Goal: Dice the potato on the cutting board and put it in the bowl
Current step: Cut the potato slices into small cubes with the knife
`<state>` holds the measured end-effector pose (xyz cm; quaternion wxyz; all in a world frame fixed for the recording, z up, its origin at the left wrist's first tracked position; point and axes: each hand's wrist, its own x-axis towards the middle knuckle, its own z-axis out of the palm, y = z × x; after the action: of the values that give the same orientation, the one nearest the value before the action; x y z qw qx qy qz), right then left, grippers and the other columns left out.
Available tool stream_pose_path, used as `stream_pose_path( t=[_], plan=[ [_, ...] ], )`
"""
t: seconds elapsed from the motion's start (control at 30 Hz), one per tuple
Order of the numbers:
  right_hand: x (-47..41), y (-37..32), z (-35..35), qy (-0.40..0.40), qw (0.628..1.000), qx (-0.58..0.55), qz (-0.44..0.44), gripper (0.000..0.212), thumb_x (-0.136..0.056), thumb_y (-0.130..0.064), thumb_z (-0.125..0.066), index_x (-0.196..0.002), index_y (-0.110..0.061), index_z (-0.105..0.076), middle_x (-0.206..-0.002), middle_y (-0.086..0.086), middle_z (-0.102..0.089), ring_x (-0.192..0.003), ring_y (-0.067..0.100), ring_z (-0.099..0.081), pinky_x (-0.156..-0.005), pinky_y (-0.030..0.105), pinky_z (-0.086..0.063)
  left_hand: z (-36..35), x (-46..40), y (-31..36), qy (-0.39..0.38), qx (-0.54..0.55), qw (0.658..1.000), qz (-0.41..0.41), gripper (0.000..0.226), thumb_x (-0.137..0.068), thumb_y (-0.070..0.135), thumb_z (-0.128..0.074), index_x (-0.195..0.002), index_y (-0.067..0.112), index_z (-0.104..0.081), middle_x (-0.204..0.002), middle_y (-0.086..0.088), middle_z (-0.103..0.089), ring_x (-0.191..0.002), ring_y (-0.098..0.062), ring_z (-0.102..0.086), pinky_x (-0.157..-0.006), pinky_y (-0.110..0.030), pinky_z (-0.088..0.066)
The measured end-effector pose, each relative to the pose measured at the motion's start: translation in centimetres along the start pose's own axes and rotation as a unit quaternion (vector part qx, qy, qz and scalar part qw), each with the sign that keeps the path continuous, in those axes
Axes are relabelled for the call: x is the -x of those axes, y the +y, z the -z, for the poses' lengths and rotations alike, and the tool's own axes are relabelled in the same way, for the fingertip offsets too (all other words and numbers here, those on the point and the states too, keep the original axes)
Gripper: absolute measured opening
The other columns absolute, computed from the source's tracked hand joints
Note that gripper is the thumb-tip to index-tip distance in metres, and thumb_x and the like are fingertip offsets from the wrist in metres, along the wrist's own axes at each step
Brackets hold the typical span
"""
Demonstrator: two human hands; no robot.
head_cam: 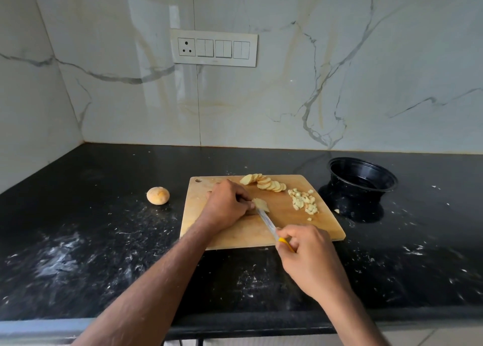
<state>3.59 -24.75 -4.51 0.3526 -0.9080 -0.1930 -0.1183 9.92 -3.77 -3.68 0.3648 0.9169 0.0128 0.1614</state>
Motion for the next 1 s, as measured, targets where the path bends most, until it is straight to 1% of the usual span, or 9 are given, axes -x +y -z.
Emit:
stream_pose_path(
  t=[0.13,0.27,0.3,0.43,0.53,0.6,0.7,0.83,1.0],
  plan=[
    [0.3,1.0,1.4,0.031,0.998,-0.055,-0.012,0.02,-0.087,-0.014,-0.076,-0.101,-0.027,-0.079,-0.053,-0.022,-0.059,-0.044,0.003,-0.052,-0.043,0.015,-0.042,0.1,0.2,0.0,0.0,0.01,1.0,0.002,0.01,-0.08,0.019,-0.084,-0.081,0.028,-0.08,-0.075,0.021,-0.068,-0.083,-0.006,-0.064,-0.09,-0.048,-0.054],
    [-2.3,1.2,1.7,0.084,0.995,-0.045,-0.018,0.018,-0.086,-0.014,-0.075,-0.101,-0.023,-0.079,-0.05,-0.017,-0.058,-0.045,0.006,-0.054,-0.049,0.011,-0.043,0.1,0.4,0.0,0.008,0.009,1.0,0.003,0.006,-0.081,0.02,-0.08,-0.082,0.025,-0.081,-0.077,0.017,-0.072,-0.082,-0.006,-0.066,-0.088,-0.045,-0.056],
    [-3.2,0.9,1.4,0.09,0.995,-0.033,-0.015,0.017,-0.086,-0.014,-0.074,-0.101,-0.021,-0.079,-0.048,-0.016,-0.056,-0.044,0.006,-0.052,-0.051,0.016,-0.045,0.1,0.4,0.1,0.012,0.001,1.0,0.005,0.004,-0.082,0.022,-0.078,-0.082,0.024,-0.082,-0.077,0.016,-0.073,-0.082,-0.007,-0.066,-0.089,-0.044,-0.056],
    [-5.4,0.4,-0.3,0.123,0.992,-0.023,-0.014,0.019,-0.087,-0.013,-0.072,-0.105,-0.016,-0.079,-0.061,-0.016,-0.059,-0.054,-0.001,-0.047,-0.061,0.017,-0.046,-0.4,0.6,0.7,0.046,-0.12,0.992,0.017,0.029,-0.08,0.054,-0.07,-0.077,0.026,-0.075,-0.078,0.014,-0.07,-0.086,-0.013,-0.061,-0.1,-0.045,-0.042],
    [-5.7,0.9,-1.0,0.152,0.988,-0.03,-0.022,0.02,-0.085,-0.015,-0.074,-0.104,-0.018,-0.08,-0.082,-0.007,-0.075,-0.065,0.002,-0.058,-0.063,0.017,-0.047,-1.1,0.9,1.6,0.066,-0.244,0.967,0.02,0.06,-0.071,0.083,-0.053,-0.07,0.024,-0.066,-0.08,0.01,-0.064,-0.091,-0.018,-0.057,-0.097,-0.049,-0.034],
    [-5.6,1.3,-1.0,0.162,0.986,-0.026,-0.018,0.019,-0.084,-0.014,-0.074,-0.101,-0.018,-0.08,-0.081,-0.006,-0.075,-0.065,0.004,-0.06,-0.061,0.017,-0.049,-1.7,1.1,2.3,0.068,-0.285,0.956,0.03,0.07,-0.067,0.091,-0.046,-0.071,0.023,-0.063,-0.083,0.007,-0.064,-0.098,-0.02,-0.057,-0.094,-0.05,-0.035],
    [-5.3,1.5,-1.0,0.162,0.987,-0.014,-0.017,0.016,-0.083,-0.015,-0.074,-0.098,-0.018,-0.08,-0.075,-0.007,-0.073,-0.064,0.01,-0.062,-0.064,0.026,-0.054,-2.5,1.1,2.9,0.071,-0.323,0.943,0.028,0.068,-0.069,0.089,-0.045,-0.077,0.024,-0.065,-0.089,0.006,-0.067,-0.107,-0.021,-0.056,-0.094,-0.052,-0.036],
    [-4.9,1.5,-1.4,0.161,0.987,0.01,-0.008,0.016,-0.082,-0.014,-0.075,-0.097,-0.018,-0.08,-0.08,-0.008,-0.074,-0.07,0.01,-0.062,-0.066,0.02,-0.048,-2.8,1.2,3.1,0.067,-0.314,0.946,0.03,0.055,-0.074,0.077,-0.053,-0.081,0.024,-0.067,-0.091,0.006,-0.068,-0.11,-0.021,-0.056,-0.096,-0.053,-0.037],
    [-4.7,1.4,-1.6,0.157,0.987,0.019,0.001,0.02,-0.081,-0.014,-0.076,-0.1,-0.018,-0.079,-0.09,-0.005,-0.076,-0.081,0.013,-0.069,-0.072,0.022,-0.054,-2.7,1.1,2.9,0.05,-0.278,0.959,0.01,0.035,-0.077,0.061,-0.058,-0.082,0.027,-0.065,-0.094,0.007,-0.066,-0.11,-0.02,-0.054,-0.098,-0.052,-0.036]
  ],
)
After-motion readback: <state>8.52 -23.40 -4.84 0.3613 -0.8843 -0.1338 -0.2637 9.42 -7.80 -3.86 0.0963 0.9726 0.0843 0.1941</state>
